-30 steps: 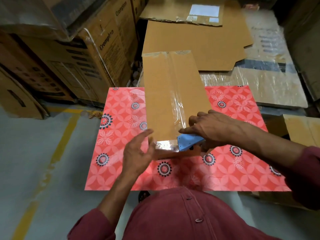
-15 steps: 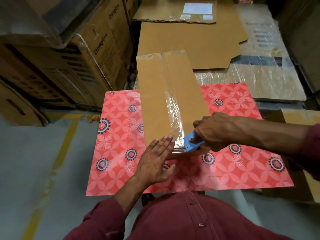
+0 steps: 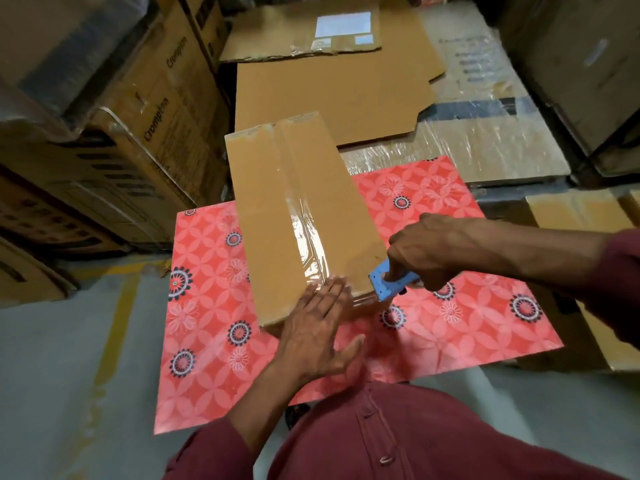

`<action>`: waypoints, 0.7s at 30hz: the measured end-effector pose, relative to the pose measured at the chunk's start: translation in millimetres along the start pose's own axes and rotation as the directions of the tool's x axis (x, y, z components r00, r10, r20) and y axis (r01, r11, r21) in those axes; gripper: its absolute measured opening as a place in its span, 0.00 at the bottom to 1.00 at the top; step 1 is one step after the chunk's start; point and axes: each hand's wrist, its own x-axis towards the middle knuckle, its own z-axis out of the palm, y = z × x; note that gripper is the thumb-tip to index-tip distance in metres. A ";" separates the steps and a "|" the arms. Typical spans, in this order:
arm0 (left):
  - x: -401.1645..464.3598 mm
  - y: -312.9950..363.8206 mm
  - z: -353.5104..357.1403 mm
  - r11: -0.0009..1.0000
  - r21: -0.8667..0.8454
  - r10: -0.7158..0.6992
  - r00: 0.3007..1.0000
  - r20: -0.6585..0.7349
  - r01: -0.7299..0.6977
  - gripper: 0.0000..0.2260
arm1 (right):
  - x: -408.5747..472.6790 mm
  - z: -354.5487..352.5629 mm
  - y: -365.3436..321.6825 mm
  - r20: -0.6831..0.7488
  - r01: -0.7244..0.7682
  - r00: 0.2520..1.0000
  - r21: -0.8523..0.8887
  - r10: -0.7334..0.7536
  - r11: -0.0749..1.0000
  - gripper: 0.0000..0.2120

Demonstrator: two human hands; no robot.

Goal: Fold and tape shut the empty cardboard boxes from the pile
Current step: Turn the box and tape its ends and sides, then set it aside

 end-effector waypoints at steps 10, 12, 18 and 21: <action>33.6 28.9 39.5 0.997 0.078 -0.027 0.999 -0.021 0.028 0.39 | 0.0 27.8 28.2 -0.083 0.069 0.995 0.116 -0.059 0.991 0.22; 34.3 30.8 40.1 0.997 0.066 -0.041 0.999 -0.023 0.042 0.39 | 0.7 34.7 36.2 -0.089 0.077 0.994 0.146 -0.064 0.986 0.21; 33.4 30.7 39.6 0.997 0.064 -0.040 0.999 0.000 0.040 0.41 | -16.3 57.6 73.4 -0.061 0.028 0.998 0.148 -0.019 0.989 0.22; 34.1 31.9 39.3 0.997 0.071 -0.039 0.999 -0.001 0.039 0.41 | -30.8 67.1 86.4 -0.033 -0.014 0.999 0.163 0.020 0.986 0.25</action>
